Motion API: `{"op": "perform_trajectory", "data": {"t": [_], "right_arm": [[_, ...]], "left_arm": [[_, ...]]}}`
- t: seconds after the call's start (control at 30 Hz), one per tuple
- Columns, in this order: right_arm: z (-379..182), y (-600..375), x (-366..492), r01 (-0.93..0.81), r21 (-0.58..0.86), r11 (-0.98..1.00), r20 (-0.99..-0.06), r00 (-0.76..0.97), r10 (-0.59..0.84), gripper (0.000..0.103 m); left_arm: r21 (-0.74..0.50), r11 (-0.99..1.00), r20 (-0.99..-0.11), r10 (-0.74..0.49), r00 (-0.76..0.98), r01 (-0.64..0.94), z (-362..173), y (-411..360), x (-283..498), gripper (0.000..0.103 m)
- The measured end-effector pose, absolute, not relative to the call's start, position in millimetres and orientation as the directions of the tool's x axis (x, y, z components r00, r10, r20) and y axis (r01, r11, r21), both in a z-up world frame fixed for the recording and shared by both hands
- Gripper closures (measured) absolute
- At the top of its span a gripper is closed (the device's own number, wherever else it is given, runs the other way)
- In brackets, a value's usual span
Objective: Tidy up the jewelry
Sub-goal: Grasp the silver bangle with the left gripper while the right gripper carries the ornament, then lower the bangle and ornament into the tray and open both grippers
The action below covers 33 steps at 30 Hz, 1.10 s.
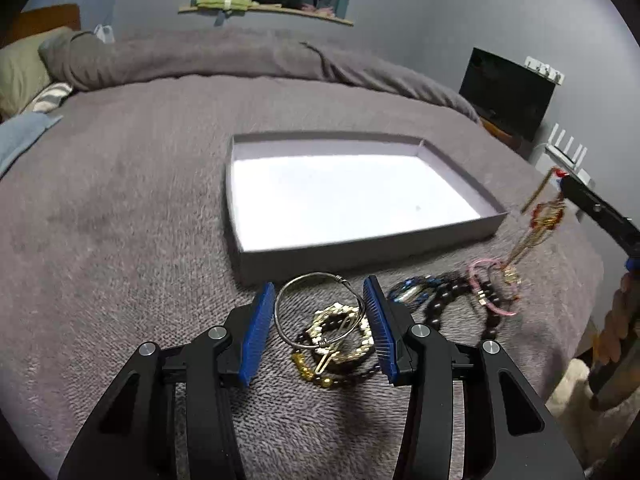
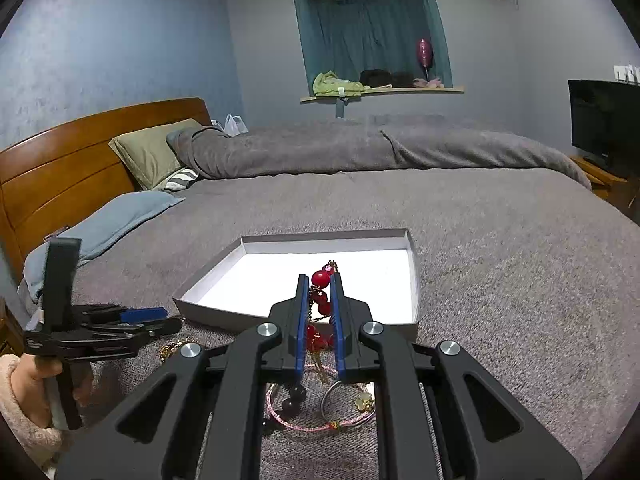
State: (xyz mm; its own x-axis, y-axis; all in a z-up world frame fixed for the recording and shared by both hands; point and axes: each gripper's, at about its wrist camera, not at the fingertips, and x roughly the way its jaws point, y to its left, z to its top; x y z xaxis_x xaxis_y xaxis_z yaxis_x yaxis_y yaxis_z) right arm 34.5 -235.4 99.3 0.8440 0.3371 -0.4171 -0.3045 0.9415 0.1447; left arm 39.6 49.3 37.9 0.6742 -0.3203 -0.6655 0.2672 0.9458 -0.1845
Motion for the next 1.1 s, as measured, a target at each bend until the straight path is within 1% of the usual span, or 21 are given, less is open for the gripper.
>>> {"op": "perform_trajectory", "data": {"t": [0.13,0.33,0.5,0.67,0.8,0.97,1.1], "right_arm": [[110.0,-237.6,45.9,-0.307,0.15,0.94,-0.414,0.844,0.342,0.093],[124.7,-242.6,84.0,-0.299,0.173,0.938,-0.414,0.842,0.345,0.093],[123.8,-245.0,130.9,-0.264,0.176,0.948,-0.437,0.842,0.315,0.093],[108.6,-243.0,181.4,-0.218,0.175,0.96,-0.491,0.826,0.277,0.093],[89.0,-241.1,215.2,-0.181,0.17,0.969,-0.544,0.803,0.245,0.093],[66.4,-233.9,236.6,-0.18,0.166,0.969,-0.614,0.75,0.245,0.093],[55.6,-229.4,245.4,-0.176,0.147,0.973,-0.666,0.71,0.229,0.093]], "left_arm": [[-0.173,0.941,-0.642,-0.332,0.691,0.292,55.9,43.7,41.1,0.055],[-0.154,0.94,-0.627,-0.331,0.705,0.305,73.6,35.1,69.9,0.055],[-0.136,0.946,-0.648,-0.31,0.696,0.295,76.0,31.6,113.4,0.055],[-0.097,0.954,-0.672,-0.274,0.688,0.285,69.1,27.9,157.8,0.055],[-0.105,0.959,-0.718,-0.256,0.647,0.263,52.4,30.9,197.8,0.055],[-0.12,0.964,-0.785,-0.238,0.572,0.236,31.8,34.3,232.5,0.055],[-0.084,0.969,-0.83,-0.198,0.521,0.234,19.0,28.7,250.6,0.055]]}}
